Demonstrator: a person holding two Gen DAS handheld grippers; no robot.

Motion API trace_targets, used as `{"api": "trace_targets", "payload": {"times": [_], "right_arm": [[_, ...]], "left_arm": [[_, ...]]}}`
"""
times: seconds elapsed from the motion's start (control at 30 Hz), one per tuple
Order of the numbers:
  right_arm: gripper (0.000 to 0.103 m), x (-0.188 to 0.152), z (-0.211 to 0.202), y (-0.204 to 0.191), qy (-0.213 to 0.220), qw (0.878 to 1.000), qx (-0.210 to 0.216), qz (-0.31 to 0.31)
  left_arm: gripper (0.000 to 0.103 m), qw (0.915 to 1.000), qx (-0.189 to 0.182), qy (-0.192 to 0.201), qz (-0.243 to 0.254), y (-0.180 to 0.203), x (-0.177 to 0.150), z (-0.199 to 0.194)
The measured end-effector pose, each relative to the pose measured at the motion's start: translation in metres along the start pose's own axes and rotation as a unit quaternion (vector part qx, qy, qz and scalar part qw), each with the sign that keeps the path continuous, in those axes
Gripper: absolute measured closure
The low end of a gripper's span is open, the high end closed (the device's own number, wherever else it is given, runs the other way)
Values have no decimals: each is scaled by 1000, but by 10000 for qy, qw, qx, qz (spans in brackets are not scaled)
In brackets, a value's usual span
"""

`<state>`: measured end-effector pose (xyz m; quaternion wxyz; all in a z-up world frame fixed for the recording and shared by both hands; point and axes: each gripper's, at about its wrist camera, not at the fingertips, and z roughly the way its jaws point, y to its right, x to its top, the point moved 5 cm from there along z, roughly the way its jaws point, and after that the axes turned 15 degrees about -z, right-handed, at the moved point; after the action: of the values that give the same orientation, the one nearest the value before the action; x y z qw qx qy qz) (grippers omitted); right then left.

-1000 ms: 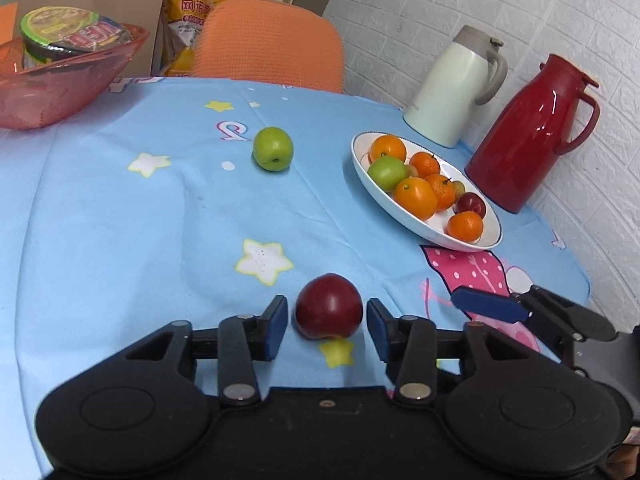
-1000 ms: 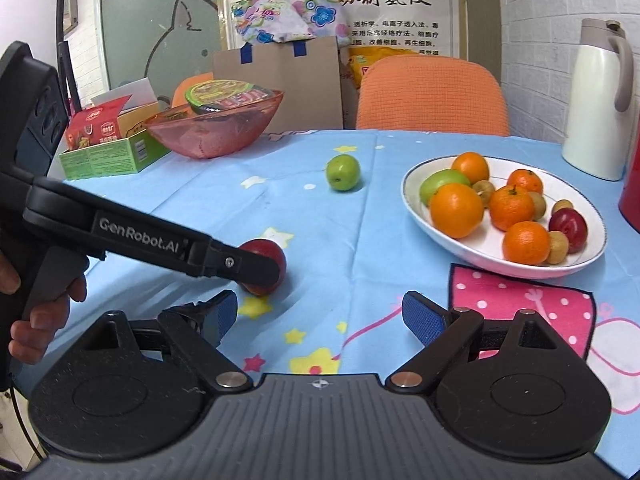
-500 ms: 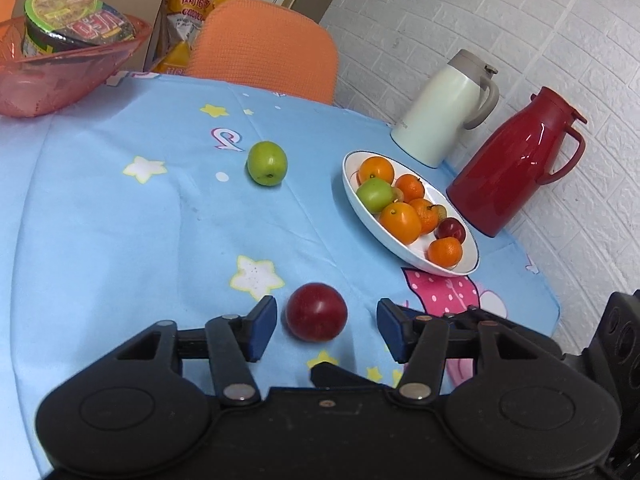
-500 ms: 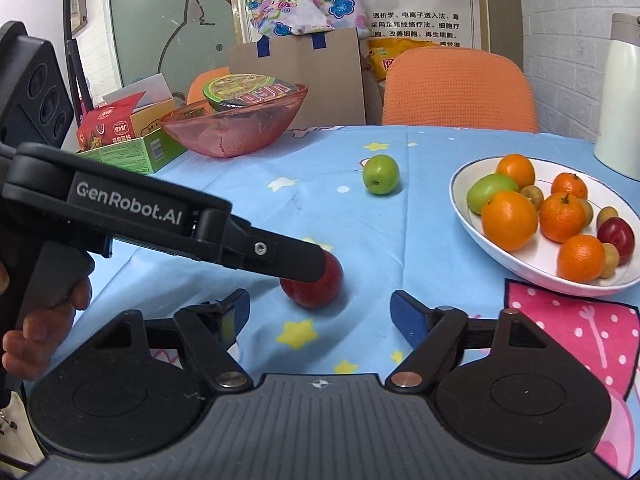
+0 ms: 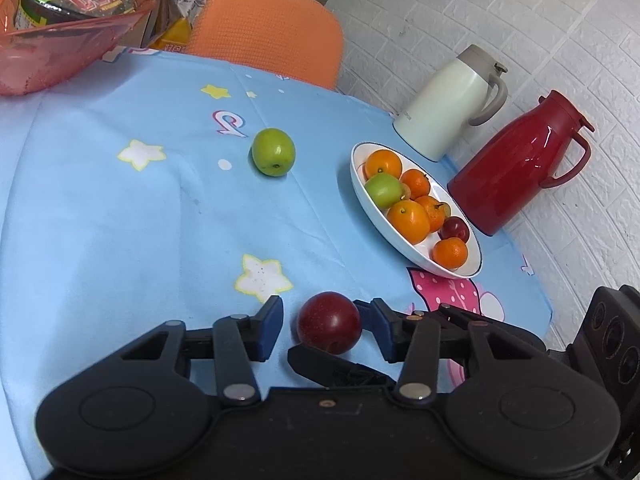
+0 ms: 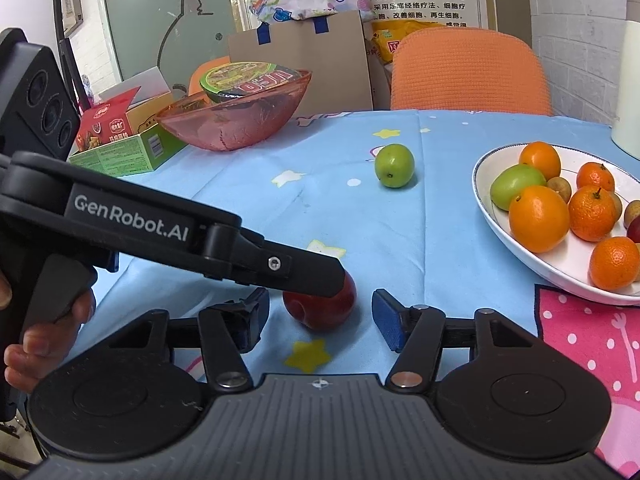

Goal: Organize fruits
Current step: 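Carry the red plum with the left tool onto the plate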

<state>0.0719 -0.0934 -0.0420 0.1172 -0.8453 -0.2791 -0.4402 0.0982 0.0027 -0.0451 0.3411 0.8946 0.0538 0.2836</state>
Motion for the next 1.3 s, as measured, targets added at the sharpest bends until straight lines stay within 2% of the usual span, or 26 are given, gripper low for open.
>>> {"api": "trace_targets", "payload": {"times": [0.1, 0.23, 0.37, 0.67, 1.0, 1.3], "right_arm": [[14, 0, 1, 0, 8, 10000, 7, -3], [22, -1, 0, 0, 4, 10000, -2, -30], [35, -2, -1, 0, 18, 10000, 6, -18], [35, -2, -13, 6, 212, 9997, -49, 58], [35, -3, -50, 44, 596, 9958, -638, 280], [35, -11, -68, 85, 738, 9896, -1090, 574]], "left_arm": [[0, 10000, -18, 13, -4, 0, -1, 0], [6, 10000, -58, -23, -23, 1, -4, 3], [7, 10000, 19, -21, 9, 1, -4, 6], [6, 9998, 55, 50, 194, 16, -6, 5], [6, 9969, -256, -3, 746, 75, -3, 24], [6, 9926, -527, -138, 1087, 118, -2, 56]]}}
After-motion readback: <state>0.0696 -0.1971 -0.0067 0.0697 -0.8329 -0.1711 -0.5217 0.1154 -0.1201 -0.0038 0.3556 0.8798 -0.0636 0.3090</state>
